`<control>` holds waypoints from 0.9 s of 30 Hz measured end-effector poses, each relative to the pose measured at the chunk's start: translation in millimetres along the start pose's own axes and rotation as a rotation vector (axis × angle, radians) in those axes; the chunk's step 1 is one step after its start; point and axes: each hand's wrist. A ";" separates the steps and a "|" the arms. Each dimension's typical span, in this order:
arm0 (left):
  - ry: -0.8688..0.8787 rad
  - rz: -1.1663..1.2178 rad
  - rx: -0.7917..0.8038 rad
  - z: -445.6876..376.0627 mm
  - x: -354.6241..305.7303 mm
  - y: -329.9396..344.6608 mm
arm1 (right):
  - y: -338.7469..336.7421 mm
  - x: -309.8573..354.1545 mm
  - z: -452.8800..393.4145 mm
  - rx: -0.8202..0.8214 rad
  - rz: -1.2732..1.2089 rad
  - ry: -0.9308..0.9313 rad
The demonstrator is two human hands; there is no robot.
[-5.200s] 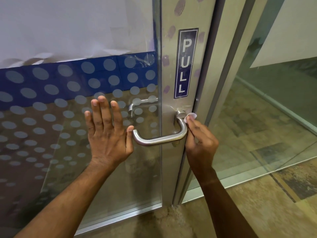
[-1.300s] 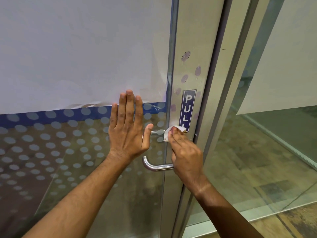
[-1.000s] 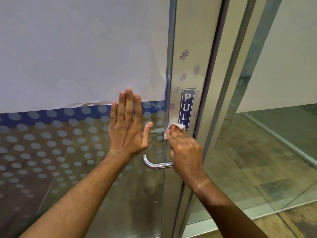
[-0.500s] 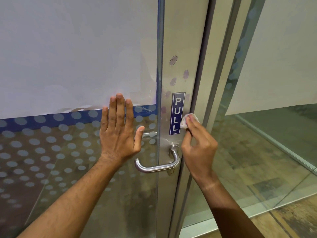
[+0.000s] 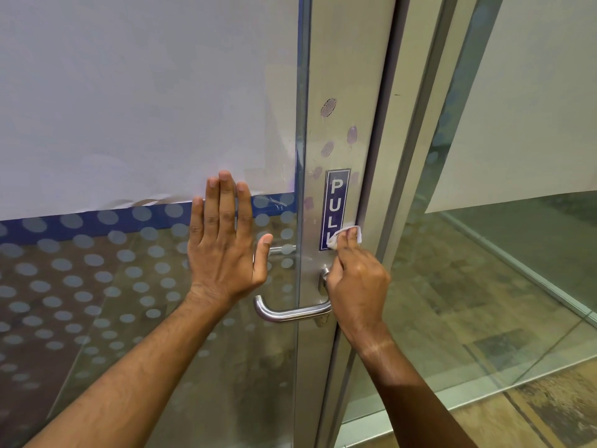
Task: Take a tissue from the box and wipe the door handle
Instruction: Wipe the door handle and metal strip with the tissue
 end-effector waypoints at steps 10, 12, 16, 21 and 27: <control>-0.003 -0.005 0.024 0.1 1.0 -1.5 | -31.4 -9.5 -8.1 -0.212 -0.285 0.236; -0.002 -0.012 0.026 0.3 0.6 -1.6 | -32.6 -9.7 -11.6 -0.196 -0.294 0.222; -0.002 -0.014 0.028 0.0 0.2 -1.6 | -26.2 1.1 -8.3 -0.086 -0.238 0.177; 0.003 -0.027 0.004 -0.4 0.4 -1.2 | -15.1 15.0 -20.4 -0.093 -0.258 0.164; -0.010 -0.028 0.000 -1.0 -0.2 -1.6 | -6.8 16.9 -0.1 0.001 -0.177 0.294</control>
Point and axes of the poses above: each hand's wrist, its own z-axis away from the middle knuckle, its own y-axis out of the palm, x = y × z, and after that the axes turned 6 degrees about z, right-handed
